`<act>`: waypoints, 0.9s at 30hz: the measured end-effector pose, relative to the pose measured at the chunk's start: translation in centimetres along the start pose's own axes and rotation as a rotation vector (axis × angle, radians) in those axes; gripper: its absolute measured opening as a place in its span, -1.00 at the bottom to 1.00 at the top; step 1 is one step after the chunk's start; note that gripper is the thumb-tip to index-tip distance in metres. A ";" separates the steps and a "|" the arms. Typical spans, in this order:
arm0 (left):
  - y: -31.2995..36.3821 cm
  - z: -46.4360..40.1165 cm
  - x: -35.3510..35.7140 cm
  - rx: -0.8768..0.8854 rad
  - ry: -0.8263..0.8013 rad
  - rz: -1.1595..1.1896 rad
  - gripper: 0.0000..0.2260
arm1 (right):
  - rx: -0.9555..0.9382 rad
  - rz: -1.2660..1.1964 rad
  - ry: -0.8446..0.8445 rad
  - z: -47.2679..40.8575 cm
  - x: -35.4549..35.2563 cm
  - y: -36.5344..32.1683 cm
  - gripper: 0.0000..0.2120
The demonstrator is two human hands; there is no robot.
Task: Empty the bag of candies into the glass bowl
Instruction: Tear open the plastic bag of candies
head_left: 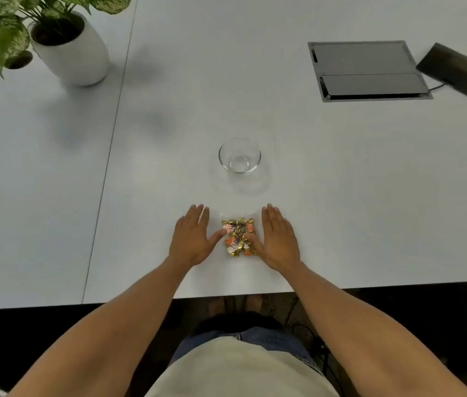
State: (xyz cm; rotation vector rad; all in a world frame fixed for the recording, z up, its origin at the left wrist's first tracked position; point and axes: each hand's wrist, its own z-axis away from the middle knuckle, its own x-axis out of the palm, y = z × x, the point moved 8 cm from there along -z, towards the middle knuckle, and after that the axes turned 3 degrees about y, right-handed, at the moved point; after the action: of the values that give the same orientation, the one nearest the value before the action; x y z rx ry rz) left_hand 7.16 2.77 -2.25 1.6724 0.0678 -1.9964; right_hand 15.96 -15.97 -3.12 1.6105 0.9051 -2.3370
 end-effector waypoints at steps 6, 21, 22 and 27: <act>1.7 1.0 2.4 -0.105 -0.108 0.309 -0.48 | 0.001 0.026 0.023 0.7 0.3 -1.2 -0.37; 1.9 1.2 3.7 -0.458 -0.201 1.057 -0.61 | 0.264 -0.663 -0.049 1.0 1.4 -0.8 -0.36; 2.0 1.2 3.5 -0.450 -0.197 1.063 -0.63 | 0.286 -0.713 -0.052 1.1 1.4 -0.7 -0.33; 2.4 1.7 2.1 -0.421 -0.177 1.176 -0.83 | 0.321 -0.807 -0.022 1.5 1.2 -0.2 -0.27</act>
State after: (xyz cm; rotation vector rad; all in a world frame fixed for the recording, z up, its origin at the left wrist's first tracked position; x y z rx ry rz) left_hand 6.49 -0.65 -3.07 0.8773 -0.4305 -1.0896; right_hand 14.26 -16.43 -3.76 1.4901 1.4431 -3.1572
